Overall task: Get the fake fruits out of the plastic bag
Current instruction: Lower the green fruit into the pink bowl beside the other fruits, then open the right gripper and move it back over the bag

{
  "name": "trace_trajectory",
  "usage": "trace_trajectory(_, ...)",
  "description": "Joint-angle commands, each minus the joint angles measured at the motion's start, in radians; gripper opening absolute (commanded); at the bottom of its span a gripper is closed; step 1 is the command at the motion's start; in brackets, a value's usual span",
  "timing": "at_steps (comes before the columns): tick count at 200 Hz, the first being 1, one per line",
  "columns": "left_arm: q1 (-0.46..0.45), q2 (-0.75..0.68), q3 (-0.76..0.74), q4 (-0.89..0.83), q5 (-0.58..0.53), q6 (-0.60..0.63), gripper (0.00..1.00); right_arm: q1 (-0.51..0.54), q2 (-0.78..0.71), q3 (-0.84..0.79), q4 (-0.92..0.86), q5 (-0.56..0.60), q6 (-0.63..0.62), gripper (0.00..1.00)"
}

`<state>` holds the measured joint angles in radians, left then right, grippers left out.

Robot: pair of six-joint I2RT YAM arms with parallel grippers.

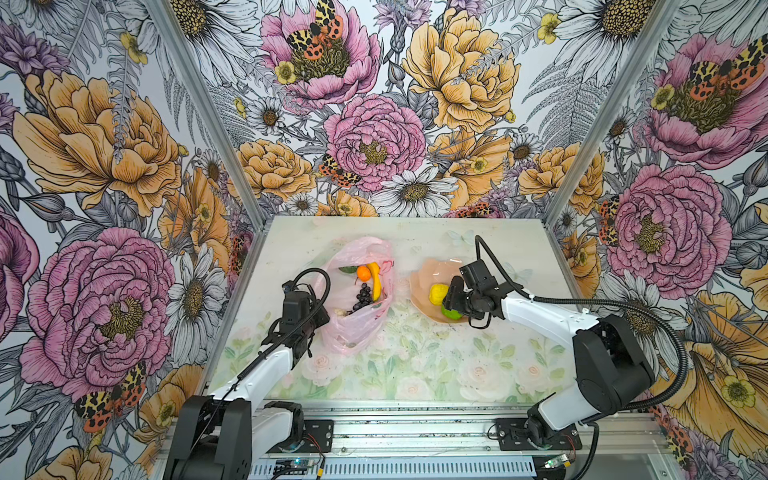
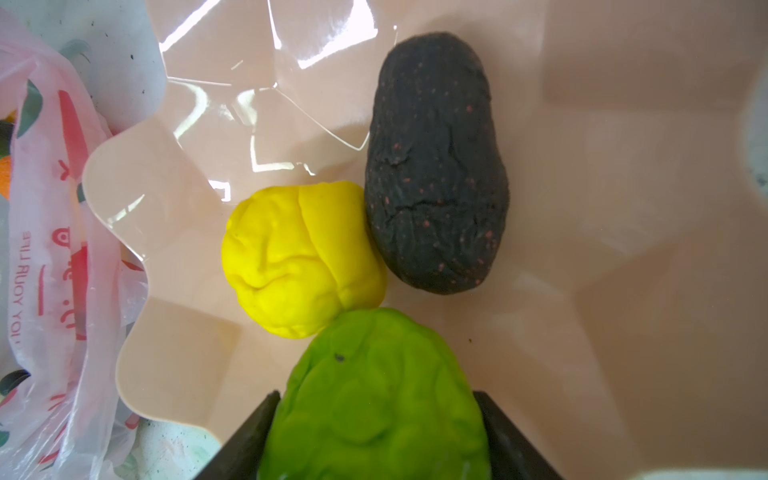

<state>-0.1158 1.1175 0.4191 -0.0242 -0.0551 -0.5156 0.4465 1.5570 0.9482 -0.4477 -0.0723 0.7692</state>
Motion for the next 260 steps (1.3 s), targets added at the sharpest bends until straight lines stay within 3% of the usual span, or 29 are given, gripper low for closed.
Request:
trace_trajectory(1,-0.010,-0.004,0.017,0.020,0.002,0.022,0.00,0.003,0.031,0.020,0.058,0.025,0.007,0.69)
trace_trajectory(128,-0.015,0.000,0.018,0.023,-0.002,0.022,0.00,-0.011,0.156,0.115,0.118,0.048,0.003,0.71)
trace_trajectory(175,-0.015,-0.002,0.018,0.023,-0.003,0.024,0.00,-0.012,0.161,0.112,0.120,0.043,0.001,0.83)
trace_trajectory(260,-0.016,0.004,0.021,0.023,-0.002,0.025,0.00,-0.021,0.099,0.092,0.116,0.040,-0.015,0.92)
